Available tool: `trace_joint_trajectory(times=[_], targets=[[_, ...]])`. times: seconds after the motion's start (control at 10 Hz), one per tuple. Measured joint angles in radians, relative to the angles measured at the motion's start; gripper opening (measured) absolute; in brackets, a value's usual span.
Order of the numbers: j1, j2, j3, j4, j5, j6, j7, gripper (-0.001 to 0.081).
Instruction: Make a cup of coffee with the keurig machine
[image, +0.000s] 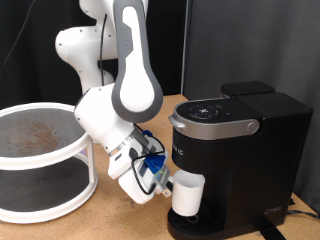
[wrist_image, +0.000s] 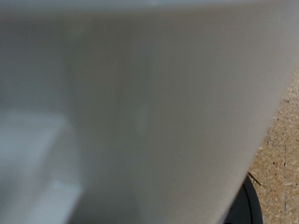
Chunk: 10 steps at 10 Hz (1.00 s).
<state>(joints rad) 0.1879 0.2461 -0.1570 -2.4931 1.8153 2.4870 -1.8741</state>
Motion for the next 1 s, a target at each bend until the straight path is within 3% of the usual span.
trace_joint_trajectory(times=[0.9, 1.0], targets=[[0.0, 0.095, 0.005, 0.066, 0.05, -0.009, -0.028, 0.0061], [-0.001, 0.097, 0.005, 0.064, 0.045, -0.017, -0.028, 0.0191]])
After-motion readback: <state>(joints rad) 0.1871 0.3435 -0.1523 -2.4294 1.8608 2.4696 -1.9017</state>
